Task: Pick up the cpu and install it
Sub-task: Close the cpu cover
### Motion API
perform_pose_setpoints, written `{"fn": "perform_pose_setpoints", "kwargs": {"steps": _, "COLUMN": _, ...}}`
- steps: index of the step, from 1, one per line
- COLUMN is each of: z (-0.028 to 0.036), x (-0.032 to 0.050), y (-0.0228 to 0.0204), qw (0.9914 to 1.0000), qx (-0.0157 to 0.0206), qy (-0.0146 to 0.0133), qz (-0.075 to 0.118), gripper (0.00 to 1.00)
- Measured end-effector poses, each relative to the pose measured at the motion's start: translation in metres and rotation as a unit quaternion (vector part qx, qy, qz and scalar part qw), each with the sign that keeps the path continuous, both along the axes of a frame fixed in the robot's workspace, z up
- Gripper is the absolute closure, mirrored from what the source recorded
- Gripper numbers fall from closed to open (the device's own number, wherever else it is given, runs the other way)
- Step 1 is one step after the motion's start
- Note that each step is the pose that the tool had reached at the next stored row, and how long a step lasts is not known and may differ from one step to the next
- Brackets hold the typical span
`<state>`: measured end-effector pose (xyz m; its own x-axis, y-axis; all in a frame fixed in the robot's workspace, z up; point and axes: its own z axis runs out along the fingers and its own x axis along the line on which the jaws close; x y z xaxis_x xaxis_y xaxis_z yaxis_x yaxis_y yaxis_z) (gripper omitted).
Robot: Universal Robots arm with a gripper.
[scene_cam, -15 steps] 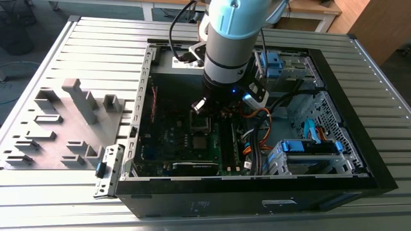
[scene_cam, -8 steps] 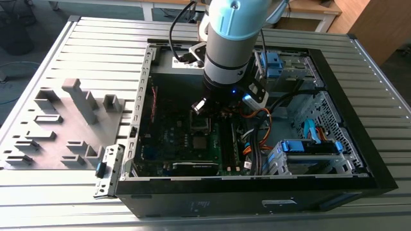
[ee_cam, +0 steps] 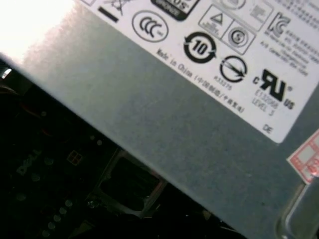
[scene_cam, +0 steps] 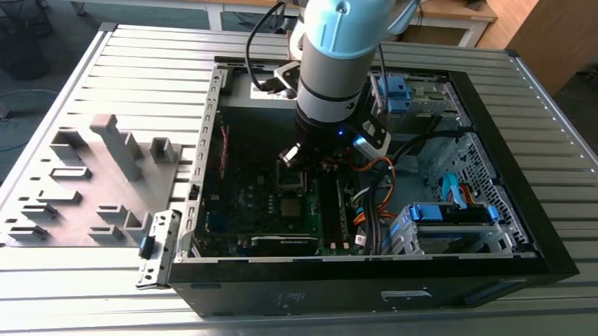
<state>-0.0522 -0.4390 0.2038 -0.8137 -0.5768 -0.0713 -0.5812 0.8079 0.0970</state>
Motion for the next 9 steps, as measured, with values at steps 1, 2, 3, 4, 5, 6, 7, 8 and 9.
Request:
{"fn": "perform_pose_setpoints", "kwargs": {"steps": 1, "z": 0.0000, "x": 0.0000, "y": 0.0000, "qw": 1.00000, "qx": 0.0000, "qy": 0.0000, "qz": 0.003, "gripper": 0.89}}
{"fn": "perform_pose_setpoints", "kwargs": {"steps": 2, "z": 0.0000, "x": 0.0000, "y": 0.0000, "qw": 1.00000, "qx": 0.0000, "qy": 0.0000, "qz": 0.003, "gripper": 0.89}}
{"fn": "perform_pose_setpoints", "kwargs": {"steps": 3, "z": 0.0000, "x": 0.0000, "y": 0.0000, "qw": 0.99999, "qx": 0.0000, "qy": 0.0000, "qz": 0.003, "gripper": 0.89}}
{"fn": "perform_pose_setpoints", "kwargs": {"steps": 4, "z": 0.0000, "x": 0.0000, "y": 0.0000, "qw": 0.99999, "qx": 0.0000, "qy": 0.0000, "qz": 0.003, "gripper": 0.89}}
{"fn": "perform_pose_setpoints", "kwargs": {"steps": 5, "z": 0.0001, "x": 0.0000, "y": 0.0000, "qw": 0.99999, "qx": 0.0001, "qy": 0.0000, "qz": 0.003, "gripper": 0.89}}
{"fn": "perform_pose_setpoints", "kwargs": {"steps": 6, "z": 0.0006, "x": 0.0000, "y": 0.0000, "qw": 0.99999, "qx": 0.0002, "qy": 0.0000, "qz": 0.003, "gripper": 0.89}}
{"fn": "perform_pose_setpoints", "kwargs": {"steps": 7, "z": 0.0016, "x": 0.0000, "y": 0.0000, "qw": 0.99999, "qx": 0.0006, "qy": 0.0000, "qz": 0.003, "gripper": 0.89}}
{"fn": "perform_pose_setpoints", "kwargs": {"steps": 8, "z": 0.0029, "x": 0.0000, "y": 0.0000, "qw": 0.99999, "qx": 0.0010, "qy": 0.0000, "qz": 0.003, "gripper": 0.89}}
{"fn": "perform_pose_setpoints", "kwargs": {"steps": 9, "z": 0.0044, "x": 0.0000, "y": 0.0000, "qw": 0.99999, "qx": 0.0016, "qy": 0.0000, "qz": 0.003, "gripper": 0.89}}
